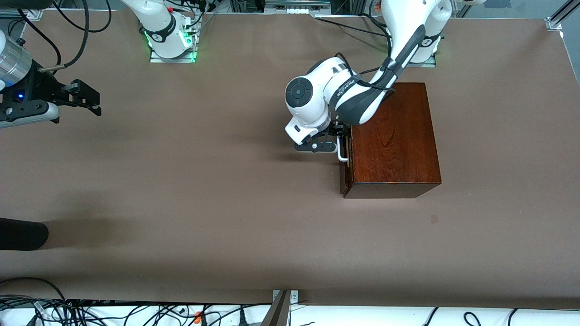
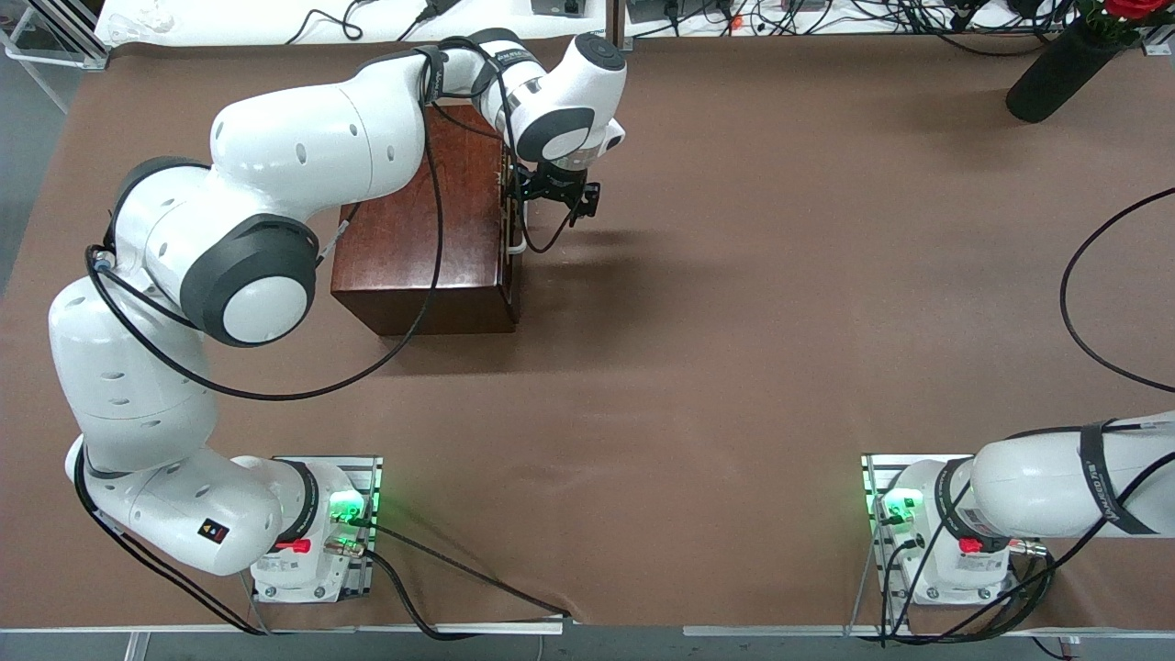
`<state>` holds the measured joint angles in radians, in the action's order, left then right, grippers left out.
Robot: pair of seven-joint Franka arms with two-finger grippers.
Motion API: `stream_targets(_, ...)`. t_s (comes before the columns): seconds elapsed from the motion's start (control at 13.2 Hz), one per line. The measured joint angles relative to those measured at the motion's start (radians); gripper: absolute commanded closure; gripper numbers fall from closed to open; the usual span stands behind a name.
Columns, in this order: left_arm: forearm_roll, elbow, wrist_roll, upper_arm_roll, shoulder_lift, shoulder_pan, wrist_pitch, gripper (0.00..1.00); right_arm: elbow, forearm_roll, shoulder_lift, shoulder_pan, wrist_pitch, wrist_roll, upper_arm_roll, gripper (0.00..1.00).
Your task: Open drawer, take yellow block, close drawer
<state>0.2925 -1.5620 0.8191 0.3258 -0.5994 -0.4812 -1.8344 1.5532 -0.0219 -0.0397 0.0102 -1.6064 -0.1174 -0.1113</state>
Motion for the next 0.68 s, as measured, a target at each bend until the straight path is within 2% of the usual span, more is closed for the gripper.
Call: stream_targets(0.68, -0.014, -0.004, 0.053, 0.005, 0.000, -0.014, -0.089, 0.00, 0.000, 0.000, 0.000, 0.000, -0.001, 0.000, 0.000, 0.00)
